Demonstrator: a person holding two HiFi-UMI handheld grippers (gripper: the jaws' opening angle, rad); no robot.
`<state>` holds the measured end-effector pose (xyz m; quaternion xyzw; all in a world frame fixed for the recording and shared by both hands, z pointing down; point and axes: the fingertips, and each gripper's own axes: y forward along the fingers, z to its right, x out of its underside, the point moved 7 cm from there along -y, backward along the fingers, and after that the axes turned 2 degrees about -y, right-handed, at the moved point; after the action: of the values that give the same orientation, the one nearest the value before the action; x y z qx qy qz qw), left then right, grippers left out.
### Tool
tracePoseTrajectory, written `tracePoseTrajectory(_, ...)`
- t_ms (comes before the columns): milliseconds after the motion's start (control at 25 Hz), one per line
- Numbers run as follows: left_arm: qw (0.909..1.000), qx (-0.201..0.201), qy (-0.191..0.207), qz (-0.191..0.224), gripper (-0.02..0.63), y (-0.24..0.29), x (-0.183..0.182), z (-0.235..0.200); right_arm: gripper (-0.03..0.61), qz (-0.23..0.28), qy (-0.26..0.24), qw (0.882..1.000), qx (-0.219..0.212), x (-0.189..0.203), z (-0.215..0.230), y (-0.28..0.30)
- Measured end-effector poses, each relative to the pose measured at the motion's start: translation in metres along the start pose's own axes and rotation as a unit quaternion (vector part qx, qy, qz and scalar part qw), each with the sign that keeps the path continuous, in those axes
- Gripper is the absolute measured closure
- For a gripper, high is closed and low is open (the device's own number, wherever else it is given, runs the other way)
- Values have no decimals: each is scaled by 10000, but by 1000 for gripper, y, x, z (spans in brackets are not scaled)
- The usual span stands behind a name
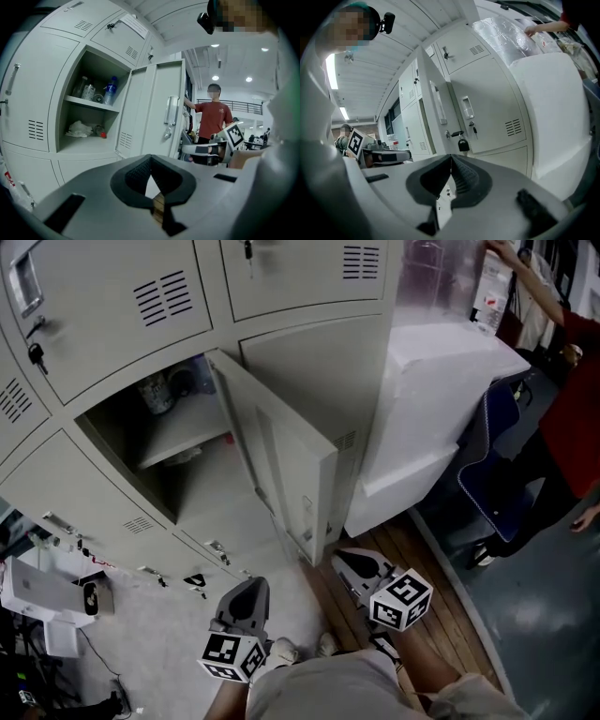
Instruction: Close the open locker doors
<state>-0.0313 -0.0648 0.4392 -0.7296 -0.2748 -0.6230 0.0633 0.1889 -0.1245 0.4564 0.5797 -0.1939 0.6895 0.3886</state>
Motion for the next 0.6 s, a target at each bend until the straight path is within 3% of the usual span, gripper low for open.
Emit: tracePoseTrajectory(600, 9990, -439, -21, -25, 598, 6, 1, 7, 551, -175, -7, 9987, -472, 1, 27, 23)
